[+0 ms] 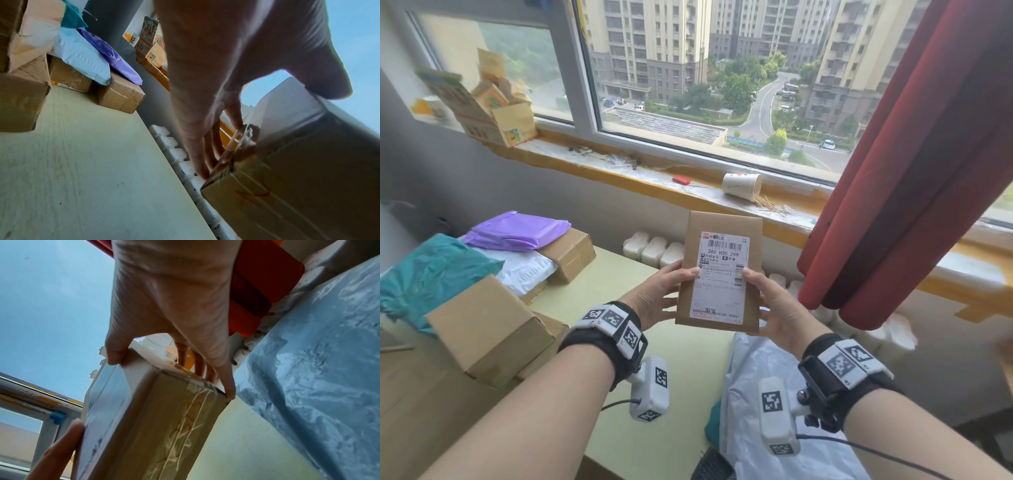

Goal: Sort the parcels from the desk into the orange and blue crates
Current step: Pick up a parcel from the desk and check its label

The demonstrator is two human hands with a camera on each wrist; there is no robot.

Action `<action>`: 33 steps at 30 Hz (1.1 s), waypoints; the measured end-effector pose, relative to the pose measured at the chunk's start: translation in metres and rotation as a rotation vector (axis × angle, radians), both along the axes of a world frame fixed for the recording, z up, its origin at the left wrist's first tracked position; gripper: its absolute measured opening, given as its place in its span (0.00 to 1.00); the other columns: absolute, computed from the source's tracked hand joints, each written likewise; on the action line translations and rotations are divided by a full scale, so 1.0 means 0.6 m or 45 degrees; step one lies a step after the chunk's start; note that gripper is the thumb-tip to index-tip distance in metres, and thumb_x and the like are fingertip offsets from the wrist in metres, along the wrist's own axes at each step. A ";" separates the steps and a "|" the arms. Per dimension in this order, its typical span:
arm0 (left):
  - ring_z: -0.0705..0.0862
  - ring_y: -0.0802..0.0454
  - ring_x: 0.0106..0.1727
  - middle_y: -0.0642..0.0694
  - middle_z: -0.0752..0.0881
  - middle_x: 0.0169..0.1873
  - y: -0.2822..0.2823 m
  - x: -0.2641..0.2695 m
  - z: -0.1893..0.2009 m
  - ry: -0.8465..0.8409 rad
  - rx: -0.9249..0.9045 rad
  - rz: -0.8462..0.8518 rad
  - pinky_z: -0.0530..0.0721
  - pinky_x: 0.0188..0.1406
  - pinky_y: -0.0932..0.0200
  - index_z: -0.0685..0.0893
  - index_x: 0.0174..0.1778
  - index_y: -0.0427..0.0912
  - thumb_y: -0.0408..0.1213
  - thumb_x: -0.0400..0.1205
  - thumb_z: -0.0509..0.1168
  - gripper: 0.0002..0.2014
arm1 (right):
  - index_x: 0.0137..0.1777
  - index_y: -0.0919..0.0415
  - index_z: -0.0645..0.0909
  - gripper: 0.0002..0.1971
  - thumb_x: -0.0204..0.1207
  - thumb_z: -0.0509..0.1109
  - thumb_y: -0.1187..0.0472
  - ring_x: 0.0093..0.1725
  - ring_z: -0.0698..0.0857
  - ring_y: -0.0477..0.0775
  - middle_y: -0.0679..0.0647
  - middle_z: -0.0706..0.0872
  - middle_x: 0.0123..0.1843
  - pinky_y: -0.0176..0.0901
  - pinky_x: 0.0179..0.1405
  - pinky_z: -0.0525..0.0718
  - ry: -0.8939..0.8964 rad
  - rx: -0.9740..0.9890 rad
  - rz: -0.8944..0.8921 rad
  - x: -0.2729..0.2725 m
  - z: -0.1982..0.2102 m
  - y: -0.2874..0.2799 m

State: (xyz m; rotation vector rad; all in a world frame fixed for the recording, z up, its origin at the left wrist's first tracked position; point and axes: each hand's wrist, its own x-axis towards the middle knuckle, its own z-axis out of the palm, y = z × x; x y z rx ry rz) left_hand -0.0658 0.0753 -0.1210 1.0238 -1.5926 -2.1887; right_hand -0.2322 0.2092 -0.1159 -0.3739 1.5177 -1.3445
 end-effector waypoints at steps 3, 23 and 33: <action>0.85 0.44 0.57 0.46 0.88 0.54 0.009 0.002 0.002 0.015 -0.006 0.006 0.85 0.48 0.51 0.85 0.58 0.61 0.52 0.68 0.71 0.20 | 0.60 0.54 0.83 0.16 0.77 0.74 0.47 0.61 0.85 0.62 0.58 0.88 0.59 0.65 0.57 0.87 0.004 -0.027 0.003 0.001 0.007 0.011; 0.87 0.47 0.52 0.47 0.88 0.51 0.137 0.117 -0.013 0.064 -0.009 -0.101 0.87 0.42 0.56 0.85 0.58 0.60 0.53 0.71 0.69 0.19 | 0.60 0.54 0.83 0.15 0.79 0.71 0.47 0.57 0.86 0.59 0.56 0.89 0.56 0.60 0.63 0.84 0.129 -0.021 -0.068 0.124 0.002 0.156; 0.87 0.48 0.51 0.48 0.88 0.48 0.275 0.118 -0.018 0.096 0.016 -0.298 0.86 0.42 0.55 0.85 0.59 0.58 0.53 0.70 0.69 0.21 | 0.65 0.53 0.82 0.20 0.78 0.71 0.44 0.59 0.86 0.58 0.55 0.89 0.60 0.53 0.54 0.86 0.197 0.041 -0.280 0.167 0.007 0.337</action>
